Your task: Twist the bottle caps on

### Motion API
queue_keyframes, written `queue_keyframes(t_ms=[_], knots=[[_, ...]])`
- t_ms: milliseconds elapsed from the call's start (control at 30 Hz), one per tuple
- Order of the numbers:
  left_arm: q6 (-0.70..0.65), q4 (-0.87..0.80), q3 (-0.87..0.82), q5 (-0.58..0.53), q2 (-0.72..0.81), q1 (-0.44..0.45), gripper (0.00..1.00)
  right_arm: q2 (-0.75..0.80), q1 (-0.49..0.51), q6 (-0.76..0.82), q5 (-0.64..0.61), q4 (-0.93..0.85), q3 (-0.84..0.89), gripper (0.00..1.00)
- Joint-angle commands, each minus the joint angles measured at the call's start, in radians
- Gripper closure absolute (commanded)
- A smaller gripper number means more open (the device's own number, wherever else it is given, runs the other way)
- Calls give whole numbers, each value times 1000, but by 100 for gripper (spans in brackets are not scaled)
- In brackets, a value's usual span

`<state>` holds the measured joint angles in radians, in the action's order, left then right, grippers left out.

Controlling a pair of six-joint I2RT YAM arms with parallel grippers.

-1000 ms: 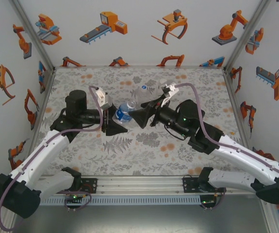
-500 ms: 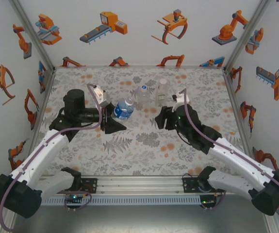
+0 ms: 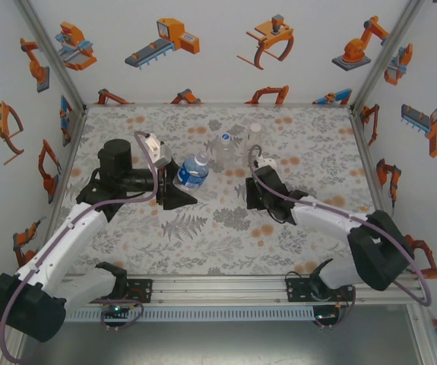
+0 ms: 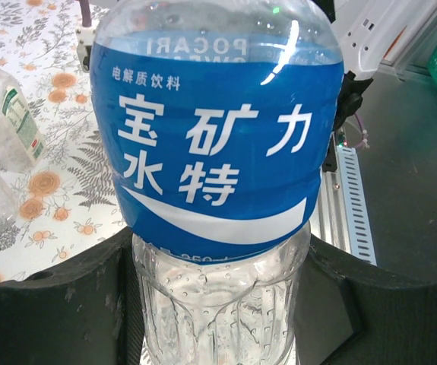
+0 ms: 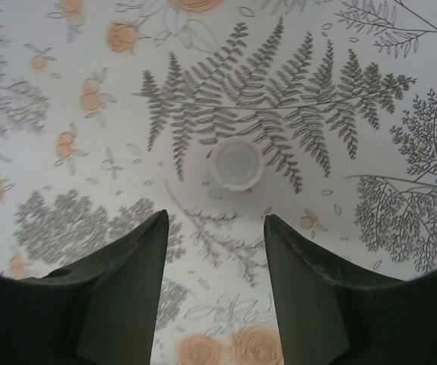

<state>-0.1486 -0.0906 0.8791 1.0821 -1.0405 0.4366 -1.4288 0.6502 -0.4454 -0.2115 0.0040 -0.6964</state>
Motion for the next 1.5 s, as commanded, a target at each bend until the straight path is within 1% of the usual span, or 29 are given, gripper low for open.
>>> queue_keyframes(t_ms=[0, 167, 400, 700, 867, 1000, 1100, 1167, 1333, 1467], knots=[[-26, -8, 29, -23, 0, -7, 98, -47, -22, 26, -20, 133, 5, 50], [-32, -16, 27, -59, 0, -11, 98, -125, -45, 27, 9, 171, -16, 53], [-32, -17, 27, -62, -6, -16, 96, -184, -47, 44, 11, 167, -42, 58], [-29, -17, 29, -65, -4, -18, 96, -164, -47, 45, 10, 129, -43, 69], [-30, -30, 31, -118, 5, -19, 96, -107, -30, 23, 33, 79, -42, 71], [-33, -39, 28, -177, 23, -24, 96, -70, 25, -23, 65, 55, -22, 72], [-32, -41, 23, -218, 36, -27, 95, -57, 96, -57, 73, 25, -27, 72], [-34, -42, 21, -242, 45, -29, 92, -59, 145, -76, 75, 7, -36, 72], [-34, -37, 12, -276, 60, -30, 91, -118, 267, -83, 58, -35, -87, 71], [-34, -35, 12, -276, 62, -30, 91, -167, 316, -73, 34, -69, -127, 71]])
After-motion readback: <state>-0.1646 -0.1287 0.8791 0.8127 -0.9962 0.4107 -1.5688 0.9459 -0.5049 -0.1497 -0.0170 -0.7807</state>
